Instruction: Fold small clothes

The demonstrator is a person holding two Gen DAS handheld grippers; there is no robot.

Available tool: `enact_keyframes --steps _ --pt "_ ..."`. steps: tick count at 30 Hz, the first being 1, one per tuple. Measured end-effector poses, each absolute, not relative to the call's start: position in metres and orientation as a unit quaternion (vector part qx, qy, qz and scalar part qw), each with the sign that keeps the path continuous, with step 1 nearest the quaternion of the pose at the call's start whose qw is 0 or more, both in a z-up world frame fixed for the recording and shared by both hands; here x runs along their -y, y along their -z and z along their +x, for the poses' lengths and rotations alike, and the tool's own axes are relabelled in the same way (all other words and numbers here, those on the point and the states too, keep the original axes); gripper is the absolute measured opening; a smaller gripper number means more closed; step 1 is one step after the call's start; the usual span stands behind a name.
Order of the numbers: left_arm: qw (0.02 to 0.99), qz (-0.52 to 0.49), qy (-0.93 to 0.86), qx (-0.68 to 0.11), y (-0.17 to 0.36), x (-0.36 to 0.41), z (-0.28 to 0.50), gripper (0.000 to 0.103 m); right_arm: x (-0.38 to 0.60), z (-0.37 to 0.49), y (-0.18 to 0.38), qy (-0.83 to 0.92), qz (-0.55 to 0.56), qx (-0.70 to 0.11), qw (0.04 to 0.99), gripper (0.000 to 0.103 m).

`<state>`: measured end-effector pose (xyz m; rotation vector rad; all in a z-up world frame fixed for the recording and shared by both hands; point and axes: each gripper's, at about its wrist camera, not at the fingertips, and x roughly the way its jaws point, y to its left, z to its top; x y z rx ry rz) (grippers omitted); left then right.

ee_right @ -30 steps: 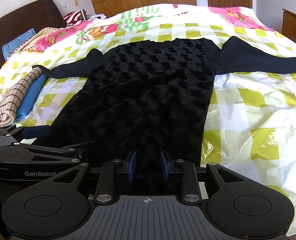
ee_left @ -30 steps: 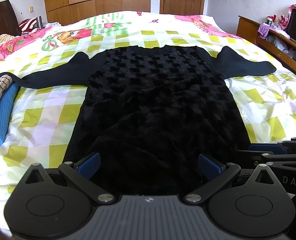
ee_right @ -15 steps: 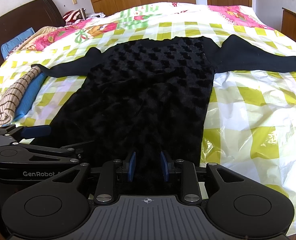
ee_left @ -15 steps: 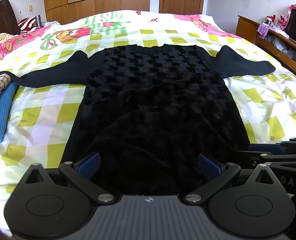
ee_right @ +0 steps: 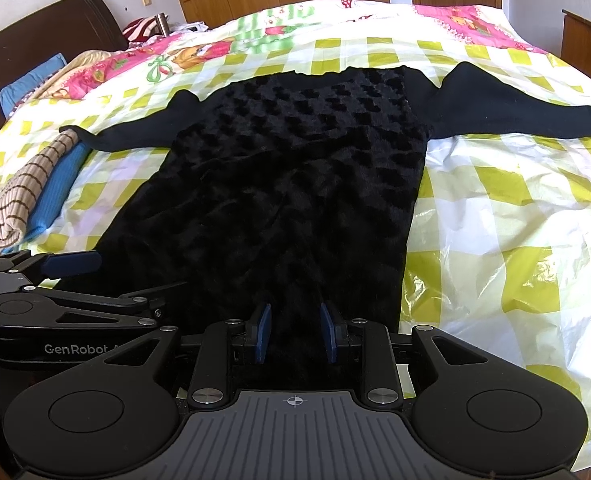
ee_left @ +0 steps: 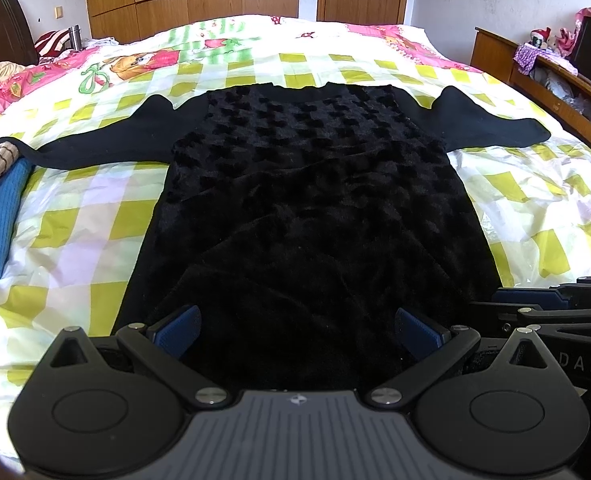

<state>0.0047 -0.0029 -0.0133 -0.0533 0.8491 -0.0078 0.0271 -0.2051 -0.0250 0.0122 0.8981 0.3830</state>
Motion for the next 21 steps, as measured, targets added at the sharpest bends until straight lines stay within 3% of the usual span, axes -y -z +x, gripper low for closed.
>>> enact_keyframes --steps 21 --pt "0.906 -0.025 0.0 -0.422 0.0186 0.0021 0.0085 0.103 0.2045 0.0321 0.032 -0.185 0.012 -0.444 0.876 0.027"
